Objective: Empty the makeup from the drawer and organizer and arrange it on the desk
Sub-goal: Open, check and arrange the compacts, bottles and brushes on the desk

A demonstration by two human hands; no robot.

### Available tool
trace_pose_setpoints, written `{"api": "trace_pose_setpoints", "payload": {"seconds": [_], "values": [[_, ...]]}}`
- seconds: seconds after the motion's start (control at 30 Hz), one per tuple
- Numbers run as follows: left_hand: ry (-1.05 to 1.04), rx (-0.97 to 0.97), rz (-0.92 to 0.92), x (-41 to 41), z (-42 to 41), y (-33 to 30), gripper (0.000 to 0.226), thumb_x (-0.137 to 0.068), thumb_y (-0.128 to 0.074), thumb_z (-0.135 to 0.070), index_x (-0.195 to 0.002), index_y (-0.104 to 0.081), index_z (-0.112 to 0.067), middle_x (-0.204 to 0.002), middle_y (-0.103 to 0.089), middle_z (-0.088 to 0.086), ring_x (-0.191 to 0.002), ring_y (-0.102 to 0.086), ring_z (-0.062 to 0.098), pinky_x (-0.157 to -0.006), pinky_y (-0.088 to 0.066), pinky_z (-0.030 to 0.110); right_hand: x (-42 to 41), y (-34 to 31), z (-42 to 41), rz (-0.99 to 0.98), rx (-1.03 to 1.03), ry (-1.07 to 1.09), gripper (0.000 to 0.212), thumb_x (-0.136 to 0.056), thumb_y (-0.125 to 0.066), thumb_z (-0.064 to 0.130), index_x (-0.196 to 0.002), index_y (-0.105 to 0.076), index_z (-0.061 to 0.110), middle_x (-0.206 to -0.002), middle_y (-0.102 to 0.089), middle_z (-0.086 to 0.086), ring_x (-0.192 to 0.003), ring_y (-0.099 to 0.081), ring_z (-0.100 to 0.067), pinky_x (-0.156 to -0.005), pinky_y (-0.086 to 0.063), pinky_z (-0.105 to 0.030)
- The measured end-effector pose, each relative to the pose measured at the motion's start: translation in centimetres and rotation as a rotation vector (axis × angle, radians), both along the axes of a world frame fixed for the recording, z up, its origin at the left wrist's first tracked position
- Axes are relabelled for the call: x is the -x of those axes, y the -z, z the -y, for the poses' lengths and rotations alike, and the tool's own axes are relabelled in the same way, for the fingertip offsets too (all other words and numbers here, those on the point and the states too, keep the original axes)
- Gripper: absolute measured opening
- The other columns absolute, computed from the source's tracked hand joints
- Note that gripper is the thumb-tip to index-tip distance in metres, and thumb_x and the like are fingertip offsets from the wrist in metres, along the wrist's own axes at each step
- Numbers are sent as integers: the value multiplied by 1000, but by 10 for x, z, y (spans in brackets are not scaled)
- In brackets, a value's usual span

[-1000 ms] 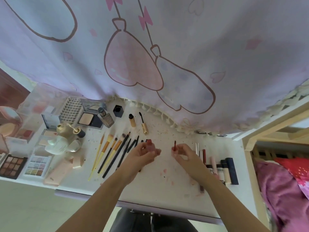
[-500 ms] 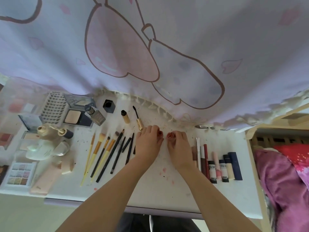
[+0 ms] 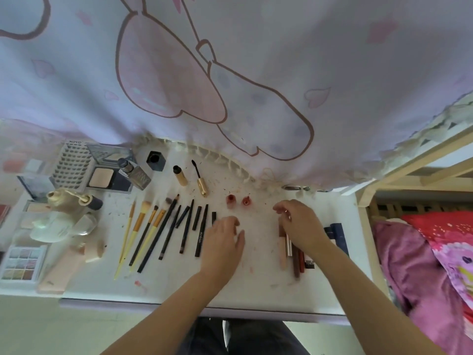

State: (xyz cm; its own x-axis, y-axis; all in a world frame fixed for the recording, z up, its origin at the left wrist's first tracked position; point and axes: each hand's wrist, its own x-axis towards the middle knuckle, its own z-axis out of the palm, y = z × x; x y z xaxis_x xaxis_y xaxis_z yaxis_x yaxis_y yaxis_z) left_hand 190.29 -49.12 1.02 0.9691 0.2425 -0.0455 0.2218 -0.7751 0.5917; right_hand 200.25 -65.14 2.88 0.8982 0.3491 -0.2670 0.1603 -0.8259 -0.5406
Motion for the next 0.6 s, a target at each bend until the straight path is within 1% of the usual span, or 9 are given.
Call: {"api": "trace_pose_setpoints", "payload": {"seconds": [0.07,0.13,0.17,0.23,0.27,0.4,0.5,0.57,0.6], "values": [[137,-41,-82,0,29,2,19,-96,-43,-31,-106,-53,-18,-93,-55,-6,-87,-52,12,-83,-44,28,-9,-1,8,21,172,-140,32,-95,-41,11,-117,-62,19,-120,-59,1,-111,-49,-17,-93,-42,-29],[190,-141,-88,-10,53,9,29,-93,-37,-37,-96,-57,-17,-87,-59,-4,-83,-58,16,-72,-44,29,-14,1,7,58,312,-251,32,-95,-41,14,-120,-60,21,-124,-55,0,-116,-44,-18,-95,-39,-31],[190,-207,-138,-16,62,10,34,-93,-35,-40,-97,-57,-15,-91,-59,-2,-87,-58,20,-73,-43,30,-14,2,6,73,356,-281,33,-95,-42,14,-122,-59,21,-126,-53,0,-118,-41,-19,-96,-37,-31],[194,-298,-274,-26,71,14,40,-97,-32,-43,-112,-51,-11,-111,-54,4,-106,-49,24,-86,-37,34,-13,4,4,97,399,-305,33,-93,-43,14,-123,-57,20,-127,-50,0,-120,-38,-20,-96,-35,-31],[188,-315,-315,-29,74,16,42,-97,-31,-43,-116,-48,-10,-118,-52,5,-111,-45,25,-89,-34,35,-12,4,4,102,410,-309,33,-93,-43,14,-123,-57,20,-126,-50,-1,-119,-38,-20,-95,-35,-31],[116,-327,-361,-35,70,12,35,-94,-35,-33,-115,-50,-10,-118,-53,7,-110,-45,25,-90,-32,36,-9,5,2,112,435,-330,31,-96,-40,19,-121,-57,20,-123,-52,-1,-117,-41,-21,-93,-35,-32],[113,-301,-289,-27,55,10,29,-90,-38,-27,-104,-56,-10,-102,-57,5,-97,-52,25,-80,-36,34,-5,0,-4,78,358,-279,31,-98,-37,31,-111,-61,17,-111,-58,-2,-107,-49,-21,-87,-40,-33],[163,-264,-149,-17,44,7,25,-83,-36,-25,-82,-58,-12,-75,-58,1,-70,-58,22,-61,-40,32,-3,-10,-8,-13,268,-159,37,-98,-37,40,-95,-62,13,-92,-61,-4,-88,-57,-22,-75,-44,-33],[177,-256,-81,-11,38,8,25,-83,-35,-25,-77,-56,-13,-66,-56,-1,-59,-56,21,-54,-38,30,-3,-15,-9,-89,215,-105,42,-97,-38,44,-90,-62,11,-84,-63,-3,-79,-59,-20,-70,-45,-32]]}}
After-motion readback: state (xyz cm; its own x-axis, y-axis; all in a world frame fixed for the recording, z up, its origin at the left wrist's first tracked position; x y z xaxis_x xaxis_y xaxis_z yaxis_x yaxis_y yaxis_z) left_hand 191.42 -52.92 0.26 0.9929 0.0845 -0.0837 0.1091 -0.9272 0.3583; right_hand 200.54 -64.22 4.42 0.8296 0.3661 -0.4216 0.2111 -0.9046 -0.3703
